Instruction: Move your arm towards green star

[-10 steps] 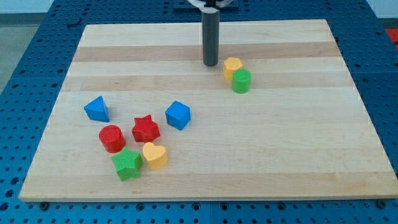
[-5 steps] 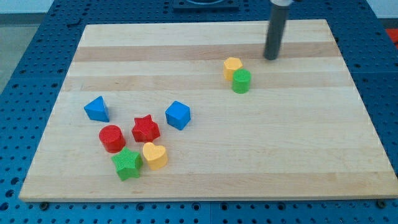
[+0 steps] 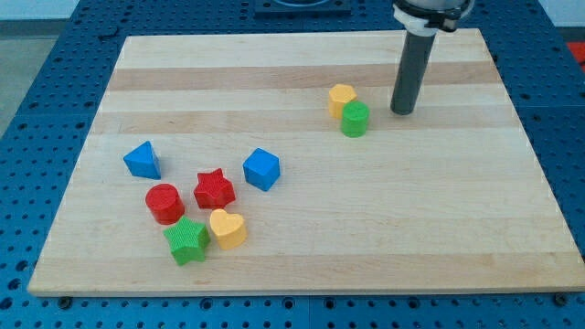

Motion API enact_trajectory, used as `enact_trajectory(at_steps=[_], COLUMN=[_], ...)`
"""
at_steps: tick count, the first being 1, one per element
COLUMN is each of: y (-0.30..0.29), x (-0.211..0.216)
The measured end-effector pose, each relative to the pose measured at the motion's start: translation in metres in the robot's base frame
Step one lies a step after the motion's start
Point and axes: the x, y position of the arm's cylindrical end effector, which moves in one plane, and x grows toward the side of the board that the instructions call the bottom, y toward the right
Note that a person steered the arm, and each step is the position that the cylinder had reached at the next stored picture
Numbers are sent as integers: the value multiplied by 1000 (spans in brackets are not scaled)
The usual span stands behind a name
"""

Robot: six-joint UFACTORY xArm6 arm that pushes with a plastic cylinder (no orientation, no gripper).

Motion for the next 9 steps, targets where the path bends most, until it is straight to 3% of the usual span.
enact_trajectory(at_steps=[1, 2, 3, 5, 7, 8, 9], y=[16, 61, 46, -96, -131, -236, -298], x=[43, 114, 168, 244, 246, 247, 247])
